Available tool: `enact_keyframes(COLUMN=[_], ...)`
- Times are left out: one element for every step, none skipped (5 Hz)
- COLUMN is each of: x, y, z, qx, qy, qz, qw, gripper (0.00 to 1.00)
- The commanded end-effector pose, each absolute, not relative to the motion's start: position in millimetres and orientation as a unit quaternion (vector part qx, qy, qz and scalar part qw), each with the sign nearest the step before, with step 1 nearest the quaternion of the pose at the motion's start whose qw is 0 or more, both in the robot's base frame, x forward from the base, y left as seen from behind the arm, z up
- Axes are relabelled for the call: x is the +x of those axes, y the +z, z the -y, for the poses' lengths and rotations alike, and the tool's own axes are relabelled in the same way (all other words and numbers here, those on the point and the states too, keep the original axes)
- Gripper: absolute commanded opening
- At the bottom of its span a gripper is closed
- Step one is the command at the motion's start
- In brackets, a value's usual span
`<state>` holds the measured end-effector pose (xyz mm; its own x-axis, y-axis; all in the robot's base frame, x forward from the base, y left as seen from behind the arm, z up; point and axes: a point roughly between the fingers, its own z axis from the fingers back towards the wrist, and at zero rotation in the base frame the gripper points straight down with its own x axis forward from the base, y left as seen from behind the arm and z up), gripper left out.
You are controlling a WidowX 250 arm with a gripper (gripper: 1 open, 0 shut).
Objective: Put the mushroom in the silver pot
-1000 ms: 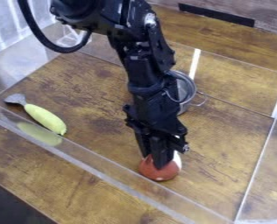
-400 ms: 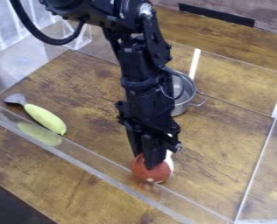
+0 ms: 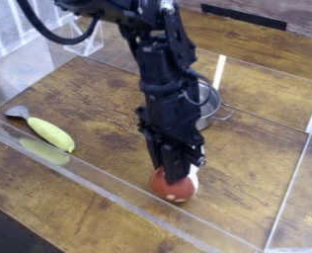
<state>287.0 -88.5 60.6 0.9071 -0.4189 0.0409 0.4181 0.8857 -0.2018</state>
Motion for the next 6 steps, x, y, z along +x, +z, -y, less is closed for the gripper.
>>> enact_keyframes(x=[303.3, 315.3, 338.5, 362.6, 346.2, 335.3], y=[86.9, 113.4, 143.3, 159.4, 151.4, 141.4], z=[88.6, 71.9, 52.5, 59.7, 83.2, 98.0], qx=[-0.099, -0.087, -0.068, -0.064, -0.072, -0.080], qy=[-0.220, -0.205, -0.183, -0.168, -0.170, -0.192], qz=[0.039, 0.060, 0.092, 0.118, 0.129, 0.138], qw=[0.970, 0.973, 0.976, 0.977, 0.974, 0.968], gripper=[0.00, 0.00, 0.00, 0.00, 0.00, 0.00])
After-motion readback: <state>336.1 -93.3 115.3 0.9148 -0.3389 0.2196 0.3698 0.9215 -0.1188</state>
